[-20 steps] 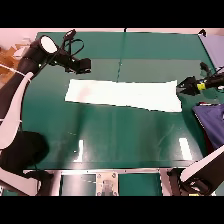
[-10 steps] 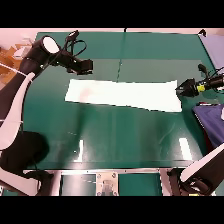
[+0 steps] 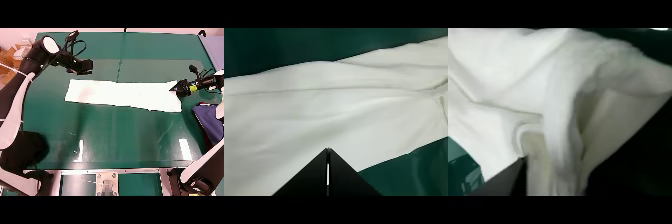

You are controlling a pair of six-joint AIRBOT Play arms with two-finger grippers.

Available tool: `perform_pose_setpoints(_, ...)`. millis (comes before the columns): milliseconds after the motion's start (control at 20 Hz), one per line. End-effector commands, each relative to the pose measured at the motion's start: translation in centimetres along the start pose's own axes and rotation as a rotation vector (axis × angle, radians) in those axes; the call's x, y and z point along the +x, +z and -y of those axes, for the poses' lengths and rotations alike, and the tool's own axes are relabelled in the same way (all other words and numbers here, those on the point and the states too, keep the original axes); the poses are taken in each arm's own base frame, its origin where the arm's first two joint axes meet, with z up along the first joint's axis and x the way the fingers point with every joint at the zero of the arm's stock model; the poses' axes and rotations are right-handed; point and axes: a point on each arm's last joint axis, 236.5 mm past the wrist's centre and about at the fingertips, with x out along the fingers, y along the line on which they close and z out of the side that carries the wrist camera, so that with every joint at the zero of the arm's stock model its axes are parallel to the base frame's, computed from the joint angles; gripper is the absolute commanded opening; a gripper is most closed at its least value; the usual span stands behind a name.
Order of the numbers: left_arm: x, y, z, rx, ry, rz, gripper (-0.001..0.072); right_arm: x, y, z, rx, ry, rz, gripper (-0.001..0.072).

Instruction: Fold the shirts.

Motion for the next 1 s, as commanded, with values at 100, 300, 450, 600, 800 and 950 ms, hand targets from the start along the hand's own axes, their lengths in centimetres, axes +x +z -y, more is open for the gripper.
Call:
perform_pose_setpoints(100, 1.8, -0.3, 2.1, 0.05, -0.031, 0.002, 0.0023, 0.9, 0.1, 0.3, 0.014, -0.026, -0.013, 0.0029)
perform_pose_setpoints(300, 8.4, -1.2, 5.8, 0.094, -0.068, 0.029, 0.0023, 0.3, -0.3, -1.0, 0.019, -0.018, -0.028, 0.0017)
perform_pose_setpoints(450, 13.8, -2.4, 10.1, 0.101, -0.147, 0.082, 0.0023, -1.5, 0.0, -2.6, 0.007, -0.035, 0.002, 0.0016)
perform_pose_setpoints(600, 18.5, -4.6, 13.4, 0.102, -0.187, 0.106, 0.0023, -3.5, -0.4, -6.5, 0.0, 0.031, 0.008, 0.0017)
perform_pose_setpoints(800, 22.4, -7.6, 15.8, 0.132, -0.217, 0.044, 0.0023, -6.9, -1.1, -14.4, -0.048, 0.2, 0.042, 0.0017)
perform_pose_setpoints(950, 24.1, -8.7, 15.4, 0.079, -0.221, -0.014, 0.0023, -9.1, -1.8, -19.5, -0.141, 0.211, 0.082, 0.0018)
